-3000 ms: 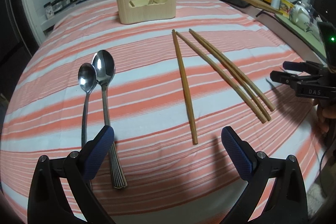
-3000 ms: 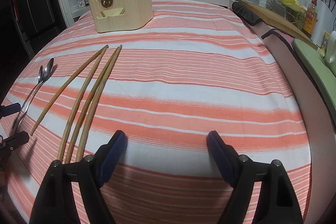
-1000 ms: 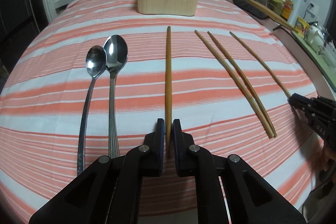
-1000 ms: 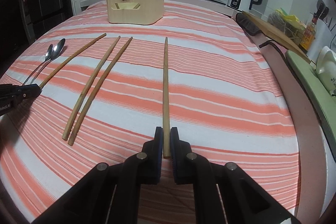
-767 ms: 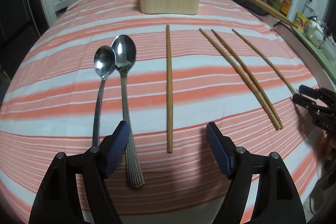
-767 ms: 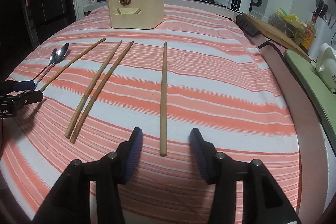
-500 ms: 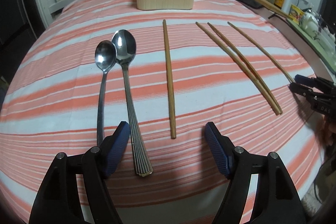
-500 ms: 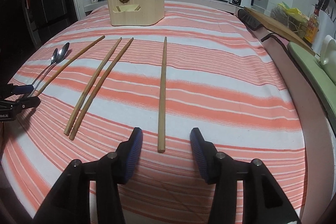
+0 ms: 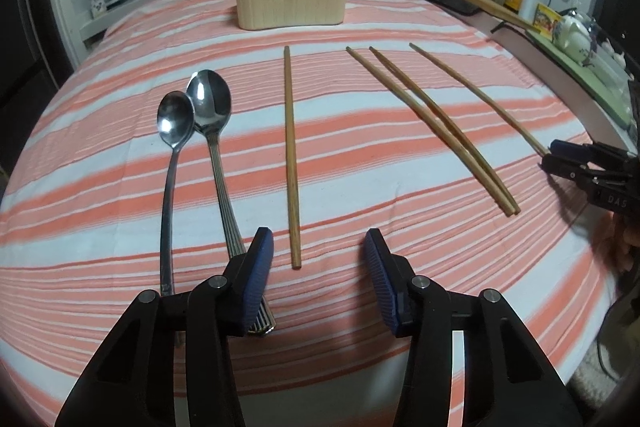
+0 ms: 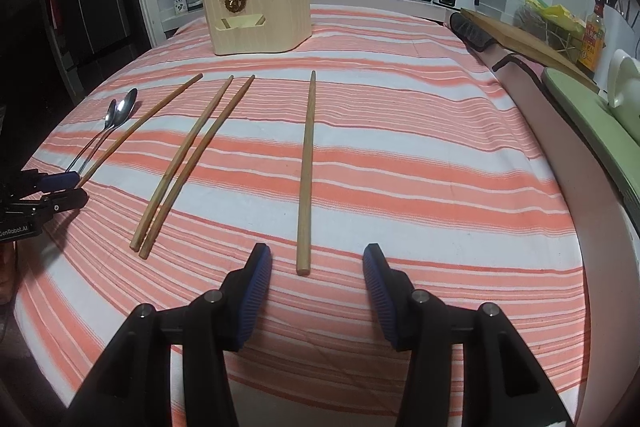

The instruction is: Organize utensils

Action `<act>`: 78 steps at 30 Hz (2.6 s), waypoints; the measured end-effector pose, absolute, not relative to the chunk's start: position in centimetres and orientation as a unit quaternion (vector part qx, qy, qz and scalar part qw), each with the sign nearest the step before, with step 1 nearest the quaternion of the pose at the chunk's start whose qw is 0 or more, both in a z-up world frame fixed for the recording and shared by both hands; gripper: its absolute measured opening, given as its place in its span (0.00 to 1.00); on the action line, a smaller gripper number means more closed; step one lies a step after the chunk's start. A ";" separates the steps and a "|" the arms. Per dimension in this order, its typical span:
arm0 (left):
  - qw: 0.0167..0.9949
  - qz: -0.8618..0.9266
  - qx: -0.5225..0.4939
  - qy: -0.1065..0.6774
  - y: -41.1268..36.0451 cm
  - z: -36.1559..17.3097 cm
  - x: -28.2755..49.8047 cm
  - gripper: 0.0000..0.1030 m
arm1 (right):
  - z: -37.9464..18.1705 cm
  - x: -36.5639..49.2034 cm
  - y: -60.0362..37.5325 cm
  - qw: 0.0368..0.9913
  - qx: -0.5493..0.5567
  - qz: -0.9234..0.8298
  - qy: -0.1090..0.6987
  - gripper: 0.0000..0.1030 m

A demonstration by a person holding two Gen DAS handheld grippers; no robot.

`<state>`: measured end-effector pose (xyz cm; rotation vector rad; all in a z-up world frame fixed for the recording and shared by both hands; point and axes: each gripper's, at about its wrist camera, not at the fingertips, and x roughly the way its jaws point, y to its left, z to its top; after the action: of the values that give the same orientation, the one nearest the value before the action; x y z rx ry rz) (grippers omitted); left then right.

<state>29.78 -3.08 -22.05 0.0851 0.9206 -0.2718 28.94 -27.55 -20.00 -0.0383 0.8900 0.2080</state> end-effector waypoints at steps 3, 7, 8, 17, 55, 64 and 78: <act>0.884 -0.139 0.032 0.445 -2.6 -22.1 29.8 0.48 | -20.0 29.0 -27.1 0.897 -0.032 0.098 0.431 0.49; 0.883 -0.145 0.023 0.447 -2.1 -22.1 29.7 0.47 | -20.0 28.8 -26.9 0.897 -0.042 0.099 0.429 0.50; 0.883 -0.143 0.029 0.446 -2.4 -22.1 29.7 0.47 | -20.1 28.8 -26.8 0.897 -0.040 0.099 0.429 0.50; 0.887 -0.129 0.050 0.441 -3.4 -22.1 29.7 0.28 | -20.0 28.8 -26.9 0.898 -0.038 0.100 0.426 0.47; 0.942 -0.177 0.018 0.285 -0.8 -3.6 28.2 0.02 | -0.5 27.4 -24.7 0.955 -0.033 0.149 0.255 0.07; 0.943 -0.185 0.002 0.277 -0.4 -1.3 30.7 0.02 | 1.6 29.7 -23.8 0.950 -0.025 0.182 0.254 0.07; 0.970 -0.156 -0.039 0.182 1.3 10.0 40.7 0.02 | 9.0 38.4 -21.3 0.959 -0.046 0.199 0.195 0.07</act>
<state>40.66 1.26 9.99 -0.0795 0.3683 -0.3144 38.35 -21.29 9.05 -0.0940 0.3963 0.4032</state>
